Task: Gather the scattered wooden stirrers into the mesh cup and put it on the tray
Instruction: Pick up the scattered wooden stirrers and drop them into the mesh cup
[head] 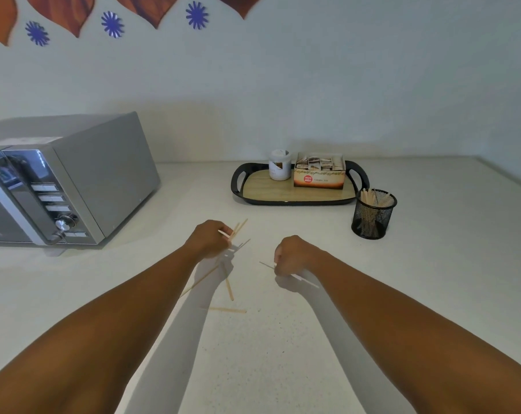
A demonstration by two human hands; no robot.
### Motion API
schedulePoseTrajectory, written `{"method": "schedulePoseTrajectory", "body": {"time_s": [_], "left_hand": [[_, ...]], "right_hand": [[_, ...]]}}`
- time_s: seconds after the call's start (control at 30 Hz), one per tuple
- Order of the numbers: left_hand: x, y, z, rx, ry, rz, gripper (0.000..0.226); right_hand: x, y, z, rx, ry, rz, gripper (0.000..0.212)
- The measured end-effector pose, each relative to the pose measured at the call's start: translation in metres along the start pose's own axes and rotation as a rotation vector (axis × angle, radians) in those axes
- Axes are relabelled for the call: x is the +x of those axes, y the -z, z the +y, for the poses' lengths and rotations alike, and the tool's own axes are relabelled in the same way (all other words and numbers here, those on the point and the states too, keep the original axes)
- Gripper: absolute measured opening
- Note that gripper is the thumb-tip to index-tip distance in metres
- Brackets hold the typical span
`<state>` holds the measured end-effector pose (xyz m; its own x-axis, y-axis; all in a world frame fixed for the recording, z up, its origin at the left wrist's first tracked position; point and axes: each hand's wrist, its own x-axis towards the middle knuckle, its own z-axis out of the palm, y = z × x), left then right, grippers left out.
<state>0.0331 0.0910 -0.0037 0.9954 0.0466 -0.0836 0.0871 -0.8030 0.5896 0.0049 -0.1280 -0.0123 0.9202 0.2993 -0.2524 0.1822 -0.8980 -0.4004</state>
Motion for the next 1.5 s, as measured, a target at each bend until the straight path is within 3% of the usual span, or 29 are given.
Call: {"method": "schedulePoseTrajectory", "body": {"time_s": [0.2,0.43,0.6,0.9,1.07,1.2,1.5], "left_hand": [[0.010,-0.013,0.039,-0.129,-0.005,-0.118,0.014],[0.019,-0.031,0.073,-0.217,-0.052,-0.168,0.014],[0.022,-0.042,0.101,-0.178,-0.106,-0.196,0.013],[0.028,-0.058,0.135,-0.131,-0.185,-0.239,0.013],[0.031,-0.067,0.155,-0.120,-0.211,-0.255,0.017],[0.032,-0.072,0.172,-0.126,-0.241,-0.266,0.019],[0.040,-0.085,0.220,-0.186,-0.369,-0.237,0.011]], "right_hand": [[-0.003,0.029,0.013,0.052,-0.009,0.124,0.024],[-0.007,0.054,0.033,0.359,-0.076,0.340,0.022],[-0.010,0.070,0.044,0.472,-0.074,0.461,0.044],[-0.017,0.082,0.062,0.456,-0.071,0.554,0.046],[-0.023,0.088,0.072,0.430,-0.105,0.616,0.032],[-0.027,0.098,0.079,0.420,-0.111,0.643,0.033],[-0.031,0.123,0.102,0.462,-0.108,0.728,0.030]]}}
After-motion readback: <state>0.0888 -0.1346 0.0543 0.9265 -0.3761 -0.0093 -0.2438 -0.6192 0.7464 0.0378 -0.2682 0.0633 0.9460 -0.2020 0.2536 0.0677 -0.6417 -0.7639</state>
